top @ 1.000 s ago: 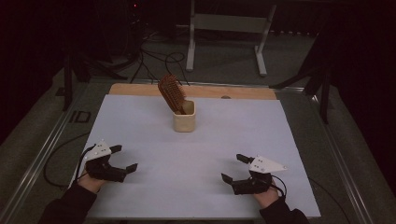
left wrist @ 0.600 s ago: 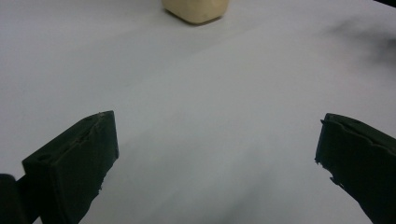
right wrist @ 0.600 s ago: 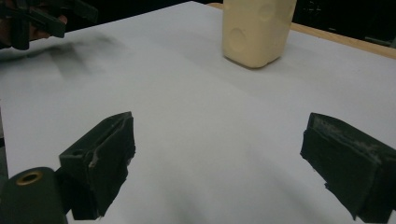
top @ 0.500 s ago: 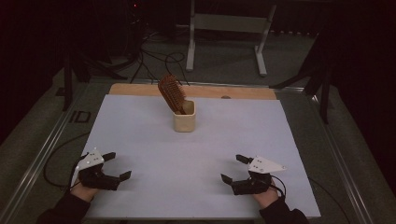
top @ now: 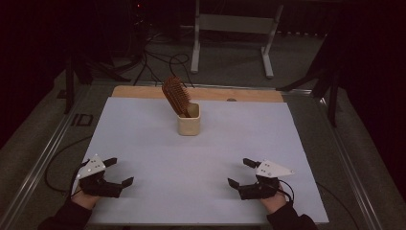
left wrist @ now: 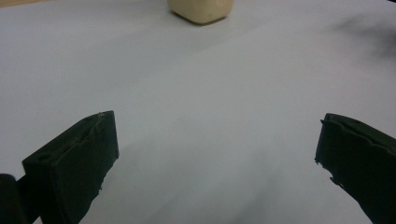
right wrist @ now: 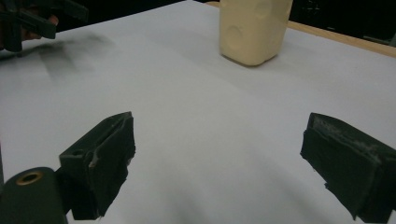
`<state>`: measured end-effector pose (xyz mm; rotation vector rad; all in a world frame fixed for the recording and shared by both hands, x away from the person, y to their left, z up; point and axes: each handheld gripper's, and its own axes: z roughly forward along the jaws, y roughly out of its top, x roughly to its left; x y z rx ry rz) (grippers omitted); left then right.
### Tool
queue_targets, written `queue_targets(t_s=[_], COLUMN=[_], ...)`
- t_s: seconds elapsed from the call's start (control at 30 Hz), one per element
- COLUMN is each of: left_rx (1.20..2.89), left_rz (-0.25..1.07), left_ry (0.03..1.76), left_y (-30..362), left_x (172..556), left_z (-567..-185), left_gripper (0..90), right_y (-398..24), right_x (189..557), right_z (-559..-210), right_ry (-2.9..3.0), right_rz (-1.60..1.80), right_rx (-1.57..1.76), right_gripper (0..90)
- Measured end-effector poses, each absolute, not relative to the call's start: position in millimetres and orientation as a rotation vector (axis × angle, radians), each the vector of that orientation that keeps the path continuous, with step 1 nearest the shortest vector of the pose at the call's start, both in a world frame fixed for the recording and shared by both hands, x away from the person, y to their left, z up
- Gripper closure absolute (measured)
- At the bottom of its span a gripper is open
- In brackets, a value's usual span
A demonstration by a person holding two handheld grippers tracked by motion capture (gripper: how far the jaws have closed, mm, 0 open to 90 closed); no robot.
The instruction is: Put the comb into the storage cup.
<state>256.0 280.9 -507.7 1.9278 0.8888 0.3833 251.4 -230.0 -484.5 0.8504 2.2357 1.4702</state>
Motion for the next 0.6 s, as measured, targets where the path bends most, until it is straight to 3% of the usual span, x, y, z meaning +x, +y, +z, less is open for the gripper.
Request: queue_targets(t_s=[0.6], left_rx=[1.932], left_rz=[0.364], left_ry=[0.880], left_y=[276.7], left_x=[255.5], left_z=[-507.4], left_gripper=[0.1], right_y=[-228.6], right_x=[252.3], right_z=[-487.5], right_ry=[2.251], right_rz=[1.460], right_rx=[0.846], right_gripper=[9.6])
